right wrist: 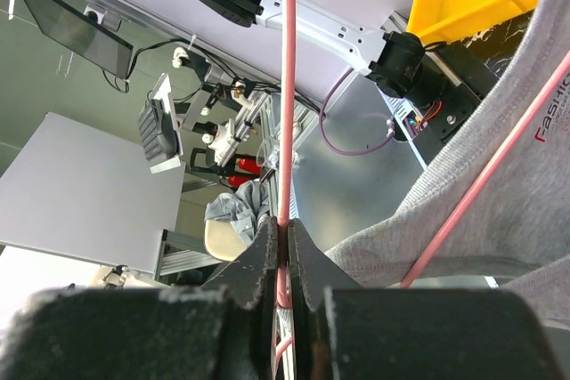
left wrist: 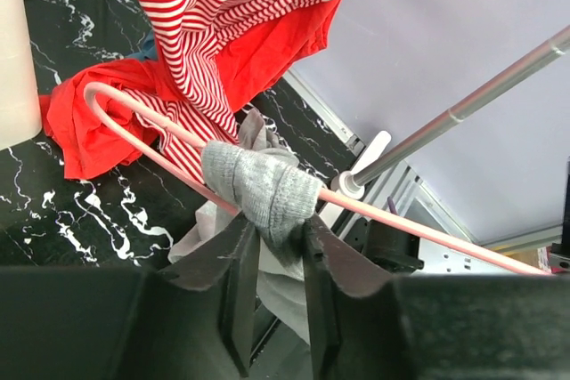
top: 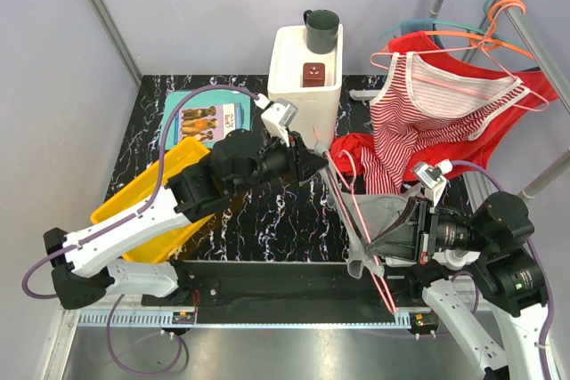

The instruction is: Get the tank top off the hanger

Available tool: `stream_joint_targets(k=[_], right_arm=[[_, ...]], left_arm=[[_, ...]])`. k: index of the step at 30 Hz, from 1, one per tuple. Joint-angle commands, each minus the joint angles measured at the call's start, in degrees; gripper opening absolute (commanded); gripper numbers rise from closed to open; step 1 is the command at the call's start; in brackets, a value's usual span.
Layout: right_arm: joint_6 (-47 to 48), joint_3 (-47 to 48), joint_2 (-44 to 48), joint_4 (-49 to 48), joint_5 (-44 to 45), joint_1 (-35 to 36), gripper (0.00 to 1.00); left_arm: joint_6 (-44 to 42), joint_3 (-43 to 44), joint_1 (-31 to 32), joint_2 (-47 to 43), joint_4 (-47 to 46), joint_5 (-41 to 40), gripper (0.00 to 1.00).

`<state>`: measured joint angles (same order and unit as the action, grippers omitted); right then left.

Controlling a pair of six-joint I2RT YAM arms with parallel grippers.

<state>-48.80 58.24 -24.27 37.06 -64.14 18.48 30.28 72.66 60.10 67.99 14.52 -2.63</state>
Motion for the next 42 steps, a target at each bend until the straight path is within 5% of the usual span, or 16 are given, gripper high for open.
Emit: stream_joint_targets(k=[1,3,23,34,42], right_arm=[[-0.69,1.35,0.1,-3.4,-2.31,0.06,0.0],[-1.12,1.61,0.28,-3.4,-2.57,-0.02,0.0],[-2.71,2.48,9.77,-3.4,-7.14,0.59,0.0],[1.42,4.96,4.68,-4.89,-4.07,0.68,0.0],[13.26,5.31,-6.12,-6.12,9.0,0.68,0.0]], left_arm=[[-0.58,0.02,-1.03,-1.98,-2.31,1.05,0.13],[-0.75,0.28,-1.56,-1.98,-2.22,1.05,0.0],[-0.58,8.99,-18.61,4.6,7.45,4.3,0.0],[3.55,1.79,-17.74,7.52,1.12,16.78,0.0],[3.82,-9.01,-7.46,-1.62,-3.88,21.62,0.0]])
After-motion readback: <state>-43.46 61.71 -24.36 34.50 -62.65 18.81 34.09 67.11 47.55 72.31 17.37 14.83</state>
